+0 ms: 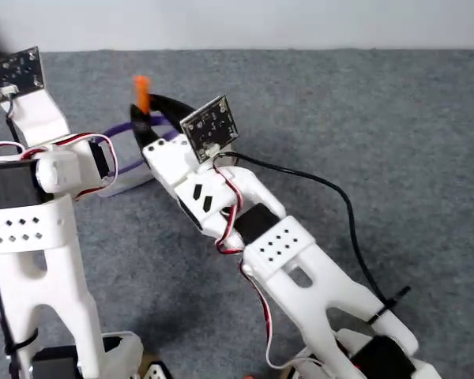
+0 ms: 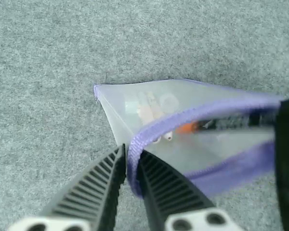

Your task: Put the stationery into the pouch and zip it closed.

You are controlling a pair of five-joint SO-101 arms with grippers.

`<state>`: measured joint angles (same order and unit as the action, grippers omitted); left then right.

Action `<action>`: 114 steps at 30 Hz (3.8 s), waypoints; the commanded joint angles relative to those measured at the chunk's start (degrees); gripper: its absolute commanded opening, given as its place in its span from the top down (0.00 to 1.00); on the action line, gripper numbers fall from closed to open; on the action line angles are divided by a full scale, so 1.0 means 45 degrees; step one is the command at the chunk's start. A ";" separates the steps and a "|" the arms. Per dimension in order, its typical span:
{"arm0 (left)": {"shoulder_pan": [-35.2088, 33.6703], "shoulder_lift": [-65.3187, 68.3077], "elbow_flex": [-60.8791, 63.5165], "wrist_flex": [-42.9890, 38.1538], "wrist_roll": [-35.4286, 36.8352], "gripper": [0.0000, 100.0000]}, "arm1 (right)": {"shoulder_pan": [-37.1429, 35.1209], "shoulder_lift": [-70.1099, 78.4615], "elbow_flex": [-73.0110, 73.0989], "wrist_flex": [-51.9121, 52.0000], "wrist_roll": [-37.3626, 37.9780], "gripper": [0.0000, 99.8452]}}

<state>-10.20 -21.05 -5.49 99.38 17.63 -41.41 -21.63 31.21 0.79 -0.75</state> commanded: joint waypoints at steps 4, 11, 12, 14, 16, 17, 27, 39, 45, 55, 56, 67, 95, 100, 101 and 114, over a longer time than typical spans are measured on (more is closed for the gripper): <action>0.0039 0.0000 -0.0537 -0.0117 0.0117 0.99 | 0.0264 -0.2647 -0.0176 0.2608 0.0059 0.77; 0.0039 0.0000 -0.0537 -0.0098 0.0117 0.99 | 0.1241 -0.3663 0.0039 0.6027 -0.0449 0.76; 0.0039 0.0000 -0.0537 -0.0078 0.0117 0.99 | 0.1319 -0.3624 0.0039 0.6359 -0.0723 0.76; 0.0039 0.0000 -0.0537 -0.0078 0.0117 0.99 | 0.1338 -0.3389 0.0234 0.6672 -0.1114 0.76; 0.0039 0.0000 -0.0537 -0.0078 0.0117 0.99 | 0.1299 -0.2960 0.0488 0.6672 -0.1231 0.76; 0.0039 0.0000 -0.0537 -0.0078 0.0117 0.99 | 0.1299 -0.2725 0.0547 0.6652 -0.1250 0.76; 0.0039 -0.0078 -0.0537 -0.0059 0.0117 0.99 | 0.1690 0.0557 0.0547 0.4444 -0.1758 0.77; 0.0020 -0.0098 -0.0537 -0.0039 0.0117 0.99 | 0.2276 0.1260 0.0508 0.3995 -0.1289 0.94; 0.0020 -0.0098 -0.0537 -0.0039 0.0117 0.99 | 0.2217 0.1241 0.0508 0.3995 -0.1289 0.99; 0.0938 -0.0547 -0.0537 0.0234 -0.0039 0.88 | 0.2237 -0.2315 0.0703 0.6203 -0.0117 0.99; 0.0957 -0.0781 -0.0557 0.0195 0.0000 0.86 | 0.2256 -0.2667 0.0703 0.6339 -0.0117 0.99; 0.0899 -0.4689 -0.0596 -0.0195 0.0293 0.80 | 0.2452 -0.3683 0.0508 0.5226 0.0391 0.99; 0.1543 -1.0999 0.3780 0.0254 -0.0332 0.80 | 0.1065 -0.3780 -0.4825 0.7414 0.5451 0.99; 0.1563 -1.1233 0.5011 0.0078 -0.0801 0.80 | 0.1026 -0.3858 -0.5431 0.9231 0.6076 0.99; 0.1524 -1.1253 0.5304 -0.0059 -0.0762 0.80 | 0.1026 -0.3937 -0.5431 0.9875 0.6193 0.99; 0.0899 -1.0374 0.7609 -0.4044 -0.1309 0.88 | 0.3116 -0.5597 -0.5353 1.8784 0.6232 0.99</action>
<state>-6.15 -70.11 31.34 82.51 12.44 -31.21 -45.01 9.58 80.09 26.86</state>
